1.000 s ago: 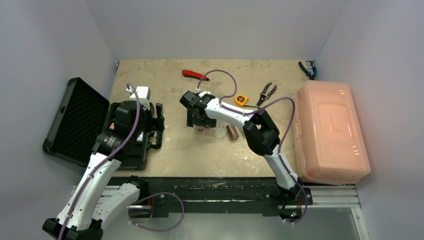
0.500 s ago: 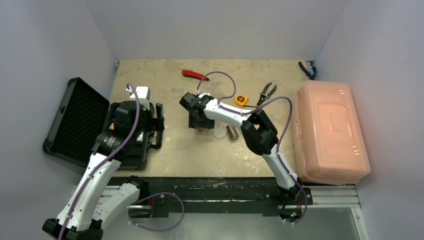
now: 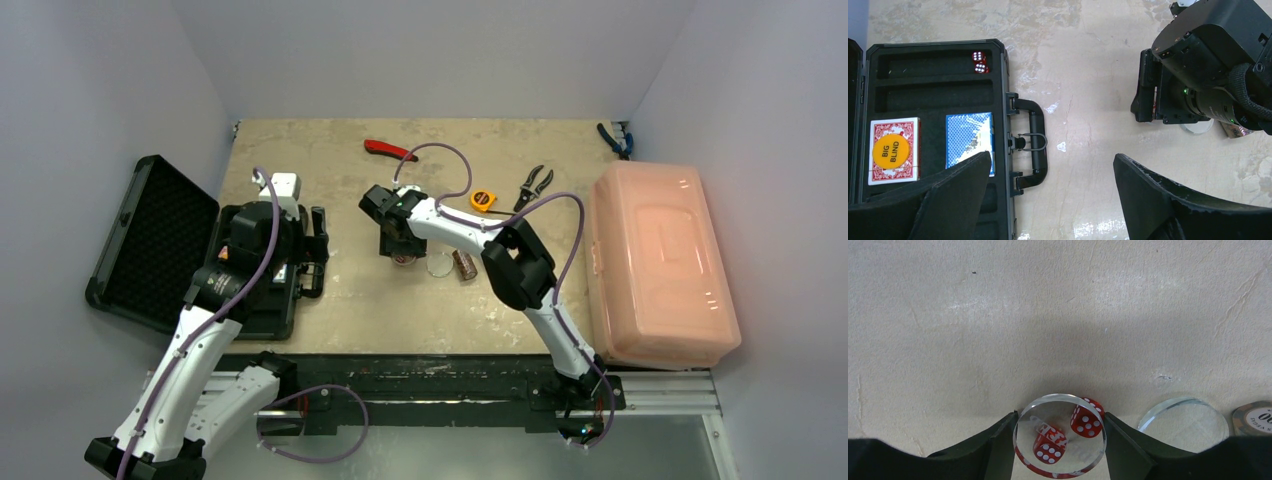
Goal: Pack up texas hold em set
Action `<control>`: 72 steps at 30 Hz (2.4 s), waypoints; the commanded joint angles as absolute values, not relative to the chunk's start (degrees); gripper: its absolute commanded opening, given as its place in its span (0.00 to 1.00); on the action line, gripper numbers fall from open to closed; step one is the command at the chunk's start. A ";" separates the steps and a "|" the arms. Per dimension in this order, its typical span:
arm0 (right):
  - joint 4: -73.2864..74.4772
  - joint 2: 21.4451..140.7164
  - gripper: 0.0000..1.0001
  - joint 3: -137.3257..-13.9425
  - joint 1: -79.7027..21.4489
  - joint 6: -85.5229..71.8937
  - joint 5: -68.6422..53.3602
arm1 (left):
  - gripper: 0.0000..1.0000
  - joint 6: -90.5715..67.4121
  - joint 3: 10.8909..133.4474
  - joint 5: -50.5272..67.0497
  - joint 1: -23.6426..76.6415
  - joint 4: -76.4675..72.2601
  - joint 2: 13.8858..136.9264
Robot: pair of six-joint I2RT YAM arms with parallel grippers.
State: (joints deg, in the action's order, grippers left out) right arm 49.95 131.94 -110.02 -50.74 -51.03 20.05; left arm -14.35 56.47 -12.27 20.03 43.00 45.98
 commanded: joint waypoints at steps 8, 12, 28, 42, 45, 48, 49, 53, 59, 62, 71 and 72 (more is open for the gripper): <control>48.19 120.93 0.55 -108.87 -50.89 -52.03 21.94 | 0.92 -14.15 57.86 -12.97 20.39 41.57 44.62; 47.19 117.79 0.55 -107.66 -50.89 -52.49 21.66 | 0.92 -14.06 57.27 -11.92 20.39 40.38 43.42; 35.29 101.76 0.57 -98.22 -50.29 -64.57 19.34 | 0.98 -18.86 52.13 4.35 20.39 26.74 35.45; 31.88 93.10 0.48 -93.89 -49.24 -73.63 17.92 | 0.90 -30.37 42.12 24.03 20.39 0.98 37.07; 32.07 91.88 0.43 -93.34 -48.81 -74.26 16.33 | 0.85 -31.71 42.01 25.87 20.39 -2.57 39.38; 31.40 90.40 0.39 -91.45 -48.69 -75.31 15.82 | 0.81 -34.11 41.48 27.02 20.48 -6.63 41.92; 30.97 89.75 0.39 -90.81 -48.70 -75.54 15.93 | 0.80 -35.00 41.21 27.21 20.60 -8.07 42.74; 31.06 88.46 0.38 -89.59 -48.63 -76.34 16.66 | 0.74 -36.34 41.26 26.39 21.66 -10.72 46.27; 31.20 87.81 0.38 -89.76 -48.36 -76.20 16.74 | 0.70 -34.37 42.63 23.71 24.14 -10.39 50.28; 31.52 87.63 0.38 -89.76 -48.04 -76.28 16.58 | 0.66 -34.93 42.65 22.77 25.37 -11.70 51.99; 32.21 86.99 0.37 -89.52 -47.20 -76.12 15.98 | 0.57 -38.44 42.53 18.27 27.96 -17.86 57.48; 32.36 86.87 0.37 -89.49 -47.08 -76.05 15.97 | 0.57 -38.90 42.42 18.24 28.14 -18.93 57.96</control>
